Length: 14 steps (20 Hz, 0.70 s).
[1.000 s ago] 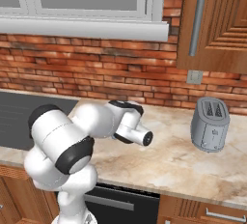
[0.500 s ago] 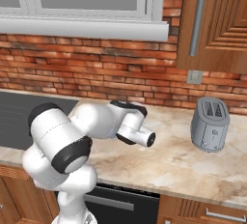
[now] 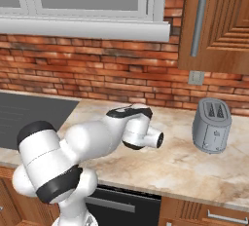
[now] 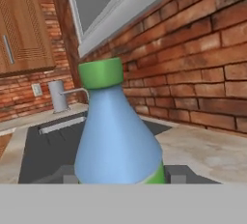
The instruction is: Place the drinks on the dining counter in a tight cluster.
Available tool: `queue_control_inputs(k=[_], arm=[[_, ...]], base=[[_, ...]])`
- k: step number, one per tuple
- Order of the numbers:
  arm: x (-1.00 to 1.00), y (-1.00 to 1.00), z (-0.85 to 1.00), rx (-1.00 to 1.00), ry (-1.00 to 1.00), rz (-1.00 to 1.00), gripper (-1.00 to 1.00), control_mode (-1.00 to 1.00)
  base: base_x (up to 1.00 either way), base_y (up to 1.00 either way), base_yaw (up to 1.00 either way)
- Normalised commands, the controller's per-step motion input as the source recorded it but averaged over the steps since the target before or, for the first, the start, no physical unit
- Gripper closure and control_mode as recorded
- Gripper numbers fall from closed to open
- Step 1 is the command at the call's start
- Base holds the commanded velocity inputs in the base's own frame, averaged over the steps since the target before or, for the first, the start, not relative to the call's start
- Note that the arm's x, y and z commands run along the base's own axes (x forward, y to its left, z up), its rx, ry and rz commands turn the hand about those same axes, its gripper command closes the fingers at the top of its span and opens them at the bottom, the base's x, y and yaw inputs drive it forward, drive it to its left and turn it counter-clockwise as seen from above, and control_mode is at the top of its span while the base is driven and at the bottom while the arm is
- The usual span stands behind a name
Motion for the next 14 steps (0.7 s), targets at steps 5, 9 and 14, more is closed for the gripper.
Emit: queue_control_inputs(k=[5,9,14], arm=[[-0.50,0.21,0.36,-0.02,-0.03,0.00,1.00,-1.00],[-0.41,0.21,0.42,-0.02,0.00,0.00,1.00,-1.00],[-0.39,0.19,0.43,0.00,0.00,-0.01,1.00,-1.00]], base=[[0.00,0.00,0.00],[0.00,0.00,0.00],[0.00,0.00,0.00]])
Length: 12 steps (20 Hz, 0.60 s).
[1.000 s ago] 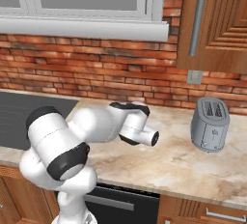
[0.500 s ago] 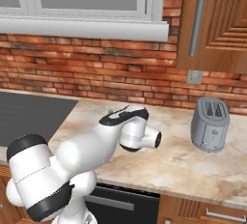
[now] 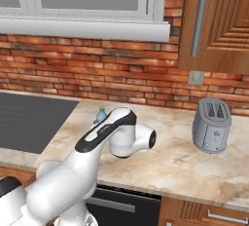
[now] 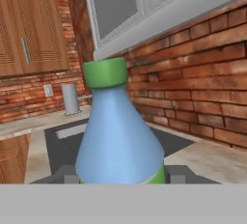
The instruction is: Place the drinks on the dining counter in a tight cluster.
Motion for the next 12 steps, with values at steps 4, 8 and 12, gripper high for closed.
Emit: queue_control_inputs(k=[4,8,12], arm=[[-0.45,0.16,0.34,-0.03,0.00,0.00,1.00,-1.00],[-0.50,0.16,0.31,-0.07,0.00,0.00,1.00,-1.00],[-0.51,0.16,0.31,-0.06,0.00,0.00,1.00,-1.00]], base=[[0.00,0.00,0.00],[0.00,0.00,0.00],[0.00,0.00,0.00]])
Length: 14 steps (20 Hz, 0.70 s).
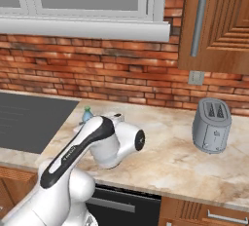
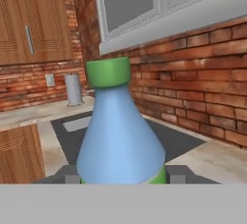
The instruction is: Place the drinks on the dining counter in a tight cluster.
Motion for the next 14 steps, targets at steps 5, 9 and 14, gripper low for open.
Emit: queue_control_inputs(k=[5,9,14], arm=[[-0.50,0.15,0.28,-0.08,0.00,0.00,1.00,-1.00],[-0.16,0.02,0.02,-0.02,0.00,0.00,1.00,-1.00],[0.00,0.00,0.00,0.00,0.00,0.00,1.00,1.00]], base=[[0.00,0.00,0.00],[0.00,0.00,0.00],[-0.09,-0.02,-0.01]])
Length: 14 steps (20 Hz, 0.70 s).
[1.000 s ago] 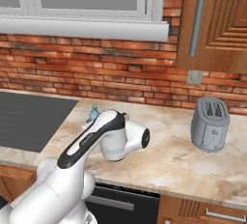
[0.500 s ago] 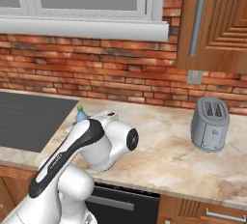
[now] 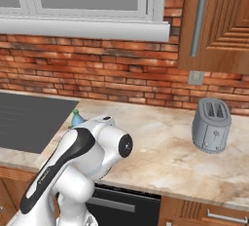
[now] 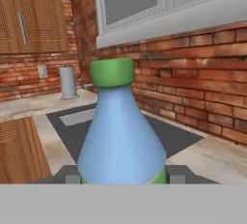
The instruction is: Place the drinks on the dining counter in a tight cluster.
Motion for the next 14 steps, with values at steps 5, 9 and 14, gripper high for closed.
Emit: queue_control_inputs(k=[5,9,14], arm=[[0.00,0.00,0.00,0.00,0.00,0.00,1.00,1.00],[0.00,0.00,0.00,0.00,0.00,0.00,1.00,1.00],[0.00,0.00,0.00,0.00,0.00,0.00,1.00,1.00]], base=[[-0.53,-0.01,-0.29],[-0.26,0.04,-0.65],[-0.06,0.14,-0.84]])
